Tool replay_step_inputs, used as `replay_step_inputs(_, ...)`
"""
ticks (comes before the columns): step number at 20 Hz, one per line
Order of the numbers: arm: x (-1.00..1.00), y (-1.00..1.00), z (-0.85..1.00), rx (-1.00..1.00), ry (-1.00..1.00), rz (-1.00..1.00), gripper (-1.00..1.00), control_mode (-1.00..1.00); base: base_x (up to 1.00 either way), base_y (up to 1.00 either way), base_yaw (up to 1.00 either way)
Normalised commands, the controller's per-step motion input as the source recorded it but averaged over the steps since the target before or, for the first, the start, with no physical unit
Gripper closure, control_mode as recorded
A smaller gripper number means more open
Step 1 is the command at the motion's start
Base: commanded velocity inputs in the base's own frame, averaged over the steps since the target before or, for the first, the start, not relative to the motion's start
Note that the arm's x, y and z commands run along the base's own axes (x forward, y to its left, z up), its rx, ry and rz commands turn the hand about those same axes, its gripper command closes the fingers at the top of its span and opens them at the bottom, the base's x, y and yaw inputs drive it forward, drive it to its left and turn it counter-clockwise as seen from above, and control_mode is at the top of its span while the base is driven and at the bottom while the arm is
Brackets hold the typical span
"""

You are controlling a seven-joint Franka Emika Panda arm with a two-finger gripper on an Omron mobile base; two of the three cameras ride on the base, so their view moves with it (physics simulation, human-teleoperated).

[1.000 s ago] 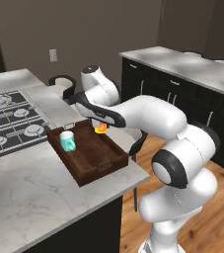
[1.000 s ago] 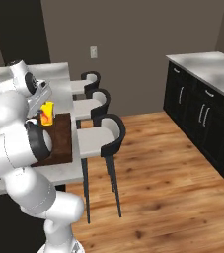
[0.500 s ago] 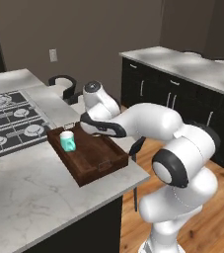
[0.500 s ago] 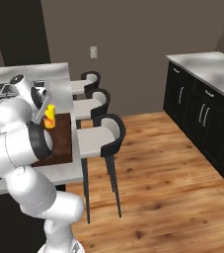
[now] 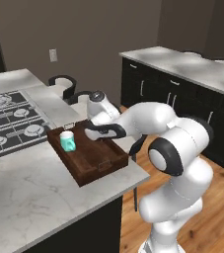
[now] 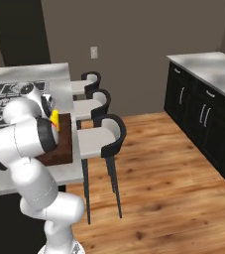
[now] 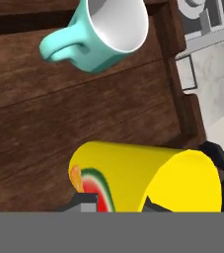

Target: There is a tray on the dining counter. Grab the cup, mug, and pitcher and place them on the tray. The pitcher may be placed next to the tray if it cannot fit the tray.

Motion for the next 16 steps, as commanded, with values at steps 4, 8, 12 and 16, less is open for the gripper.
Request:
replay_step_inputs(4, 0.24, 0.13, -0.22, 0.01, -0.03, 0.1, 1.0, -1.0, 0.0, 0.0, 0.0)
replay_step_inputs(8, 0.34, 0.16, -0.18, 0.0, -0.02, 0.09, 1.0, -1.0, 0.0, 0.0, 0.0)
replay_step_inputs(12, 0.36, 0.13, -0.28, 0.0, 0.0, 0.07, 1.0, -1.0, 0.0, 0.0, 0.0)
replay_step_inputs(16, 0.3, 0.14, -0.37, 0.0, 0.0, 0.05, -1.0, -1.0, 0.0, 0.0, 0.0)
